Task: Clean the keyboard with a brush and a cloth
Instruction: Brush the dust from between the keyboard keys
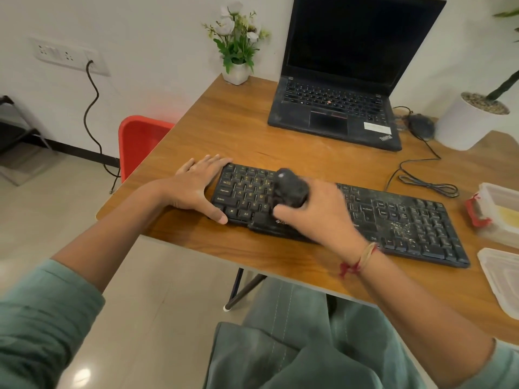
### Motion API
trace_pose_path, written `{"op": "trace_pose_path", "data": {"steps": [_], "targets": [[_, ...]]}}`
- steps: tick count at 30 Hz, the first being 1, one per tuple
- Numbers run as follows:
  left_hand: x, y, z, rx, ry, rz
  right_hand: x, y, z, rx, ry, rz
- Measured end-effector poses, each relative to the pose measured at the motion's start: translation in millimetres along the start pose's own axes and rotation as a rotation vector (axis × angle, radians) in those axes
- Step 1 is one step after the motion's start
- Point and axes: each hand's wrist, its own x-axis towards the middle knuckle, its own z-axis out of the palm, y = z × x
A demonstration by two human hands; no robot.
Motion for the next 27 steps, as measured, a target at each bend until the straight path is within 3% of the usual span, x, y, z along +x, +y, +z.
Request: {"op": "trace_pose_path", "data": {"steps": [2, 3, 4, 7, 8, 10, 13, 15, 17, 22, 24, 27], "targets": [[-0.3, 0.4, -0.5, 0.001, 0.000, -0.002, -4.1, -8.2, 5.1, 0.261, -0.273, 0.063], [-0.1, 0.5, -0.6, 0.000, -0.001, -0.004, -2.6, -9.2, 4.5, 0.329, -0.325, 0.104], [0.0, 0.4, -0.5, -0.001, -0.002, -0.005, 2.1, -7.5, 2.2, 0.304, -0.290, 0.106], [-0.6, 0.7, -0.5, -0.001, 0.004, -0.006, 17.8, 1.4, -2.5, 0.011, 0.072, 0.056], [-0.8, 1.0, -0.5, 0.001, 0.007, -0.007, 15.0, -0.9, 0.1, -0.018, 0.101, 0.038], [-1.4, 2.6, -0.5, 0.004, 0.007, -0.006, 4.9, -8.0, 10.6, 0.040, -0.015, -0.020], [-1.0, 2.6, -0.9, 0.007, 0.006, -0.004, 7.5, -11.9, 12.2, 0.351, -0.231, 0.077], [-0.7, 2.0, -0.8, 0.006, 0.003, -0.004, 22.6, -3.1, 6.4, 0.161, -0.096, 0.065], [-1.8, 2.1, -0.8, 0.004, 0.001, -0.005, 28.9, 0.3, 4.2, 0.119, -0.011, 0.097], [-1.4, 2.2, -1.1, 0.024, 0.015, 0.000, 11.1, -19.1, 19.4, 0.214, -0.343, -0.018], [-1.7, 3.0, -1.0, 0.025, 0.012, 0.000, 13.2, -19.0, 19.6, 0.230, -0.319, 0.006], [-3.1, 2.6, -0.6, 0.011, 0.010, -0.002, 26.6, -12.7, 10.5, 0.389, -0.148, 0.120]]}}
